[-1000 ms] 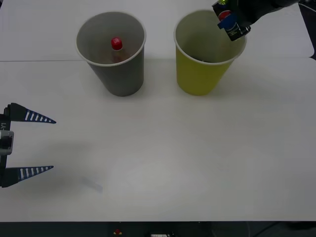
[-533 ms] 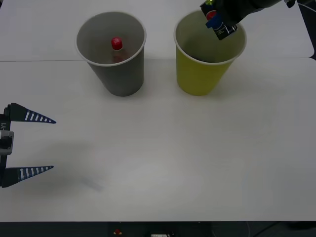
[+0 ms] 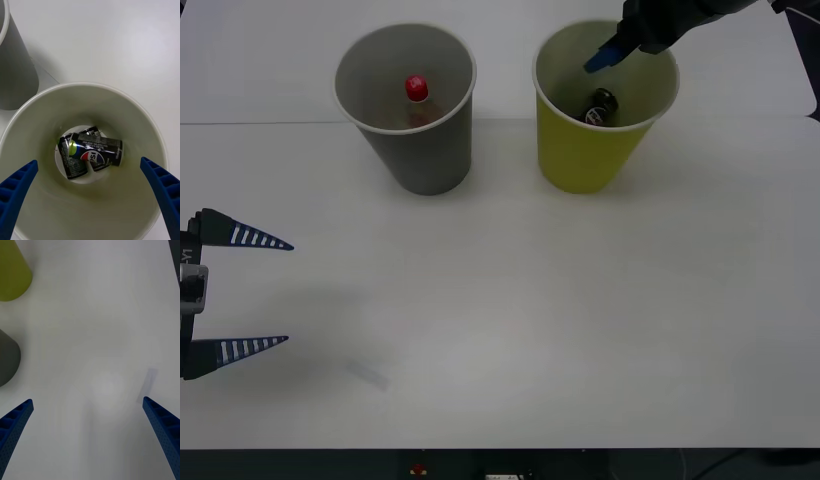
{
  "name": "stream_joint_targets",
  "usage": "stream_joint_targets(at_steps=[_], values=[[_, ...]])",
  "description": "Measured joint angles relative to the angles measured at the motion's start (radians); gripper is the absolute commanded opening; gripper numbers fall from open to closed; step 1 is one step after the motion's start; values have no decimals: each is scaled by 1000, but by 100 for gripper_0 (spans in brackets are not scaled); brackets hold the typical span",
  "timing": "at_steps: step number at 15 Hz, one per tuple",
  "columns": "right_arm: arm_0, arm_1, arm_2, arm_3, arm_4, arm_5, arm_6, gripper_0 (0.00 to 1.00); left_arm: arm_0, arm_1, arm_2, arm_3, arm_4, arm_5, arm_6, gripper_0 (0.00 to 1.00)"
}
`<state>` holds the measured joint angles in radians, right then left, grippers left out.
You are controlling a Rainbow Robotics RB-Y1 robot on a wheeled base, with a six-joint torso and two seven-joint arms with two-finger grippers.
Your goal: Put the can into the green bin and the plastic bottle into the gray bin
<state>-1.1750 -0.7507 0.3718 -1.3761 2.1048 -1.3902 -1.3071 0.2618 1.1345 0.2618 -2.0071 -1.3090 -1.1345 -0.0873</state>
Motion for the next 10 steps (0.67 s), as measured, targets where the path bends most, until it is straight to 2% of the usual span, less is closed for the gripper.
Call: stream_joint_targets(at_steps=[4, 10], values=[[82, -40, -105, -121, -32, -48, 28, 100, 0, 0, 0, 0, 0, 0, 0, 100], [305, -111, -375, -305, -204, -99, 171, 100, 0, 0, 0, 0, 0, 0, 0, 100]])
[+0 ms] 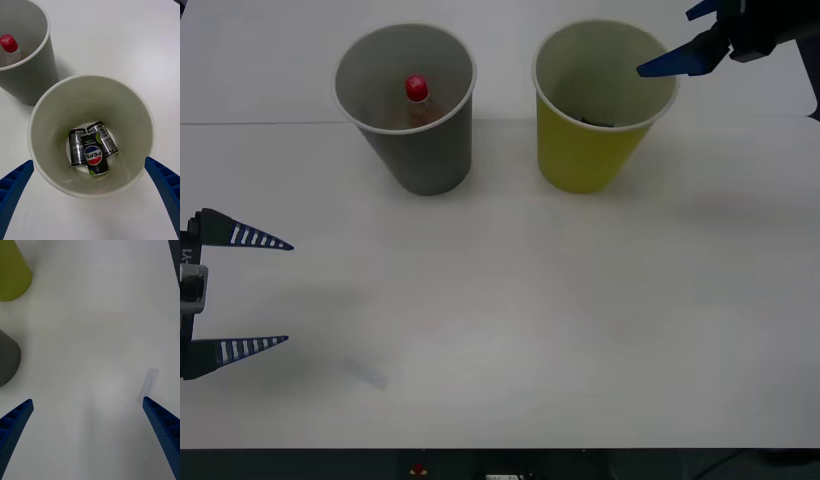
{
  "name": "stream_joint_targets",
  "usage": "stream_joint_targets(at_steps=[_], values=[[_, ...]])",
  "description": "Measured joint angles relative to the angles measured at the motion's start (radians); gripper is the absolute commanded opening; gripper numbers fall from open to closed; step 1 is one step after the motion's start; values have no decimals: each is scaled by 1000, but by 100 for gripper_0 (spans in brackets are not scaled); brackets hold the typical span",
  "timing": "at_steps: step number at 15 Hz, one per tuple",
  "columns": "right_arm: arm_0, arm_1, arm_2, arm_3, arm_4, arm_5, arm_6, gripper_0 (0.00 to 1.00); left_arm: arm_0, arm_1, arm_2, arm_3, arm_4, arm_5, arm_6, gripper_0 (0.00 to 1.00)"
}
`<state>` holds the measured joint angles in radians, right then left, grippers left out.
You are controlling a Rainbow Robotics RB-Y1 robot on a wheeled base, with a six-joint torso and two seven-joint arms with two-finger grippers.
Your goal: Put the can into the green bin and the plastic bottle into the gray bin
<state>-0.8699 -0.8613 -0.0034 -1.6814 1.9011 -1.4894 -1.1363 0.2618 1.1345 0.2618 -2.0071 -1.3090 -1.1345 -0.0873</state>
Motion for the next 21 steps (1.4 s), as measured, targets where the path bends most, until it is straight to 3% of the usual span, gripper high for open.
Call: stream_joint_targets(at_steps=[5, 8, 15, 21], values=[[188, -25, -237, -78, -161, -80, 190, 100, 0, 0, 0, 0, 0, 0, 0, 100], [276, -33, -318, -80, -242, -82, 328, 100, 0, 0, 0, 0, 0, 0, 0, 100], [505, -35, -417, -87, -394, -82, 672, 100, 0, 0, 0, 0, 0, 0, 0, 100], [704, -34, -479, -201, -431, -82, 853, 100, 0, 0, 0, 0, 0, 0, 0, 100]])
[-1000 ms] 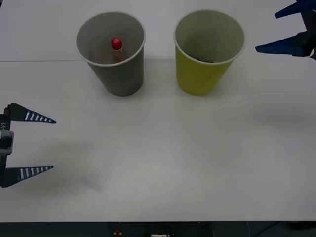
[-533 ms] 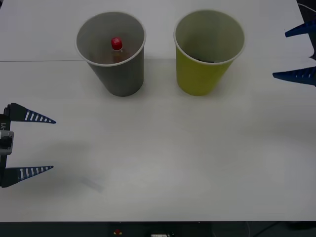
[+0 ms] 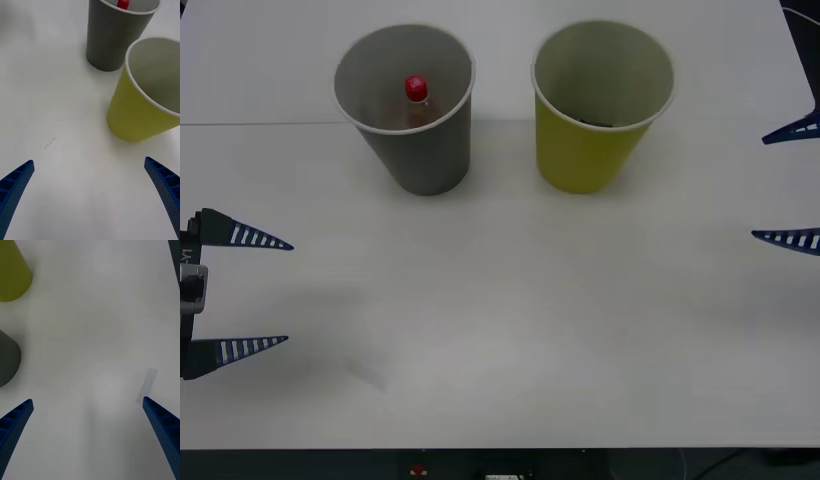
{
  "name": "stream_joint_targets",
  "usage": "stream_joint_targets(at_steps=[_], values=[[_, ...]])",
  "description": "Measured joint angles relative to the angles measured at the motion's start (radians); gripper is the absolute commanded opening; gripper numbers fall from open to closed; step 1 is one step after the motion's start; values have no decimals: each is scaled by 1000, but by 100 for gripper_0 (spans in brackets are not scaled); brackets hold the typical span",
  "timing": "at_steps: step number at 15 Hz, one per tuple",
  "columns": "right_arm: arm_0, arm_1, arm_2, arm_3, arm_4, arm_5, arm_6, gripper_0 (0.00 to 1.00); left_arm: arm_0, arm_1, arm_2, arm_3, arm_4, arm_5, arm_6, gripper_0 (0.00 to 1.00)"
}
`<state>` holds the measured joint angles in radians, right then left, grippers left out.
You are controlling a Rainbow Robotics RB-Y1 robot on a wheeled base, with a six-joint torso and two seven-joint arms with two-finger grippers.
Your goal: Put the can into the green bin and the plastic bottle into the gray bin
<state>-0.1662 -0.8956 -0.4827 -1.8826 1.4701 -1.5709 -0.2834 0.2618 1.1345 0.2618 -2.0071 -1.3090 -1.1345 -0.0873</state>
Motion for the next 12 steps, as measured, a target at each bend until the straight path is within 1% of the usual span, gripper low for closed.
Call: stream_joint_targets(at_steps=[5, 9, 12], values=[[122, 6, -21, -27, -14, 0, 116, 100, 0, 0, 0, 0, 0, 0, 0, 100], [166, 37, -38, -27, -25, 0, 143, 100, 0, 0, 0, 0, 0, 0, 0, 100], [171, 41, -39, -27, -23, 0, 149, 100, 0, 0, 0, 0, 0, 0, 0, 100]])
